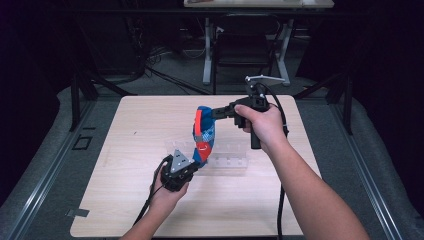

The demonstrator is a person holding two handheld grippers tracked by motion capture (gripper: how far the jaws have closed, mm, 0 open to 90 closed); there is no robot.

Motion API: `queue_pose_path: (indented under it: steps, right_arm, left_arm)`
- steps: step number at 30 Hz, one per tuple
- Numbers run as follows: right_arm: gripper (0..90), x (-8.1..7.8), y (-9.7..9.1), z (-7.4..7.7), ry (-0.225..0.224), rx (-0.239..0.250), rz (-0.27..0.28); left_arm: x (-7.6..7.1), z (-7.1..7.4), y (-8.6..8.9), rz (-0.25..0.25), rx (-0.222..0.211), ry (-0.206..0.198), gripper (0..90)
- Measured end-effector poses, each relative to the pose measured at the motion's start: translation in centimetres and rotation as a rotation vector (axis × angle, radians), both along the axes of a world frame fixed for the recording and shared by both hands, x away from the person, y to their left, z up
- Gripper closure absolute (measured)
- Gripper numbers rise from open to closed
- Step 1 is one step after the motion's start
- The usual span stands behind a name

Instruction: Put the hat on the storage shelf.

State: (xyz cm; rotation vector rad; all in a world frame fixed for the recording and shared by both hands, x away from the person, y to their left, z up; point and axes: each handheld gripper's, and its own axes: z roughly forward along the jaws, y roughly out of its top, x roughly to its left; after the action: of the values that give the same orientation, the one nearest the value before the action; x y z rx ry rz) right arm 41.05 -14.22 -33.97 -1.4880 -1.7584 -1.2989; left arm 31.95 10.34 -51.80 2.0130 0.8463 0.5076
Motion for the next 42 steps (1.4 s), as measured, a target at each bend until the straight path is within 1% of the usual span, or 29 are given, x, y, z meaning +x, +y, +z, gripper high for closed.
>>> queue_pose_path:
  steps: [2,4,6,8,9,11,13,16,21,26,27,29,31,33,35,36,37,38,39,42]
  right_arm:
    - [88.4,0.1,0.0,-0.3,0.004,0.003,0.0]
    - [88.4,0.1,0.0,-0.5,0.008,0.003,0.0]
    - [88.4,0.1,0.0,-0.7,0.009,-0.001,0.0]
    - [88.4,0.2,0.0,-0.9,0.011,-0.001,0.0]
    - [88.1,0.2,0.0,-1.1,0.015,-0.001,-0.004]
    - [88.0,0.2,0.0,-1.2,0.015,0.0,-0.003]
    - [87.5,0.2,-0.1,-1.3,0.017,0.001,0.003]
    - [86.6,0.2,-0.1,-1.3,0.019,0.007,-0.005]
    - [84.2,0.1,-0.4,-1.2,0.014,0.014,-0.005]
    - [82.5,0.0,-0.6,-1.1,0.015,0.011,-0.005]
    - [82.4,0.0,-0.7,-1.1,0.014,0.01,-0.007]
    - [82.3,0.0,-0.9,-1.1,0.013,0.013,-0.014]
    - [82.2,0.0,-1.0,-1.0,0.012,0.013,-0.012]
    - [81.9,0.0,-1.0,-1.0,0.014,0.011,-0.015]
    - [81.6,0.0,-1.1,-1.0,0.012,0.011,-0.021]
    - [81.3,-0.1,-1.2,-1.0,0.011,0.009,-0.019]
    - [81.3,-0.1,-1.2,-1.0,0.011,0.009,-0.019]
    - [81.1,-0.1,-1.2,-1.0,0.01,0.007,-0.016]
    - [80.8,-0.1,-1.3,-1.0,0.01,0.006,-0.017]
    - [79.8,-0.1,-1.3,-0.9,0.007,-0.002,-0.017]
  left_arm:
    - [0.1,-0.3,0.0,0.001,-0.001,0.009,88.5]
    - [0.2,-0.6,0.1,0.007,-0.013,0.016,88.5]
    - [0.3,-0.8,0.2,0.012,-0.029,0.017,88.5]
    - [0.4,-1.0,0.2,0.015,-0.032,0.018,88.5]
    - [0.4,-1.2,0.3,0.019,-0.041,0.017,88.5]
    - [0.4,-1.3,0.4,0.022,-0.046,0.026,88.5]
    - [0.4,-1.4,0.4,0.023,-0.048,0.023,88.5]
    - [0.4,-1.4,0.5,0.024,-0.047,0.027,88.4]
    - [0.4,-1.4,0.6,0.028,-0.059,0.04,88.2]
    - [0.3,-1.6,0.8,0.041,-0.059,0.034,87.3]
    - [0.3,-1.6,0.8,0.049,-0.06,0.041,87.0]
    - [0.3,-1.7,0.9,0.052,-0.069,0.041,85.8]
    - [0.1,-1.8,1.0,0.058,-0.064,0.034,84.4]
    - [0.0,-1.9,1.1,0.061,-0.055,0.035,81.2]
    - [-0.1,-2.1,1.3,0.071,-0.062,0.034,77.0]
    - [-0.1,-2.2,1.4,0.072,-0.058,0.037,74.7]
    - [-0.1,-2.3,1.5,0.077,-0.057,0.038,74.7]
    - [-0.1,-2.3,1.7,0.077,-0.06,0.044,72.8]
    - [-0.1,-2.4,1.8,0.079,-0.065,0.039,70.8]
    - [-0.2,-2.4,2.1,0.086,-0.066,0.046,65.4]
